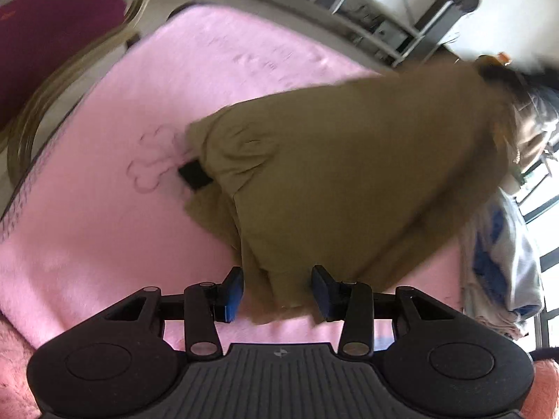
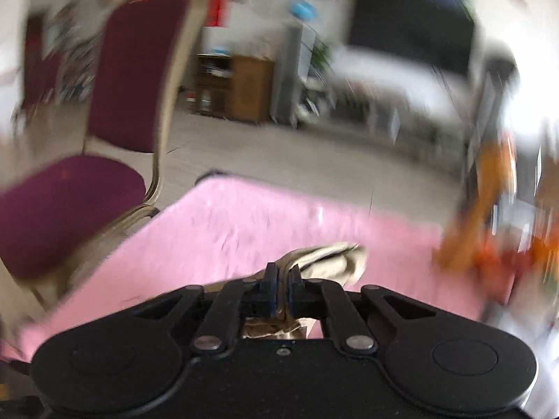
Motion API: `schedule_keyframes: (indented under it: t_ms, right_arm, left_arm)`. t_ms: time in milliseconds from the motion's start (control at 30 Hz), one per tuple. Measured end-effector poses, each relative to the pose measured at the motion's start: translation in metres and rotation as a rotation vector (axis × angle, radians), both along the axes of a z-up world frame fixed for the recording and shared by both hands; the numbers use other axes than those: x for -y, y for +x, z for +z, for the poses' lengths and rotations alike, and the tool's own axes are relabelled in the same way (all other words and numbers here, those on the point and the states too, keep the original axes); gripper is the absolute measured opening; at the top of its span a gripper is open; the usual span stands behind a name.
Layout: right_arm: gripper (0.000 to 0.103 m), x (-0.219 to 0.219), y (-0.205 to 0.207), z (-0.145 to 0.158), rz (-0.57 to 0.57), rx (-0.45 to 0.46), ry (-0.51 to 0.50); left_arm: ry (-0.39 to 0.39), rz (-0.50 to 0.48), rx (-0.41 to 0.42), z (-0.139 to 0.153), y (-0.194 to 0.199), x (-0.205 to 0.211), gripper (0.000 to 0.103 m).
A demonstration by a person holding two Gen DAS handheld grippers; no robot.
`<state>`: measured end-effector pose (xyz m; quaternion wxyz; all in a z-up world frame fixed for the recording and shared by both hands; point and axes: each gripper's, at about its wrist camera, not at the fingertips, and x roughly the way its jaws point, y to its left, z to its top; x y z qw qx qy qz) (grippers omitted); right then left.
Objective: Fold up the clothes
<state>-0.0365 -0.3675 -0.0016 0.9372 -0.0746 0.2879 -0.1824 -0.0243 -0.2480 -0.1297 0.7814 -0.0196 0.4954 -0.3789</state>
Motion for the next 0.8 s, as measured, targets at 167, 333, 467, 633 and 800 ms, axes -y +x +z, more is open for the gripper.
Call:
schedule_keyframes:
  t_ms: [167, 333, 467, 633, 800]
  right_arm:
    - [0.006, 0.012, 0.046, -0.022, 0.075, -0.067, -0.306]
    - [0.009, 0.082, 0.073, -0.078, -0.11, -0.3, -0.124]
    - [0.015, 0.123, 0.039, -0.084, -0.274, -0.378, 0.236]
    - [0.055, 0.141, -0.025, -0.056, -0.345, -0.277, 0.519]
    - [0.057, 0.154, -0.066, -0.046, -0.308, -0.1, 0.58]
  left_arm:
    - [-0.022, -0.032, 0.115, 0.014, -0.011, -0.001, 0.043]
    - [0.02, -0.066, 0.158, 0.012, -0.01, 0.003, 0.045]
    - [0.027, -0.064, 0.167, 0.013, -0.011, 0.004, 0.047]
    - [-0.014, -0.061, 0.119, 0.019, -0.005, 0.004, 0.053]
    - [-0.077, -0.01, -0.028, 0.023, 0.011, 0.011, 0.054]
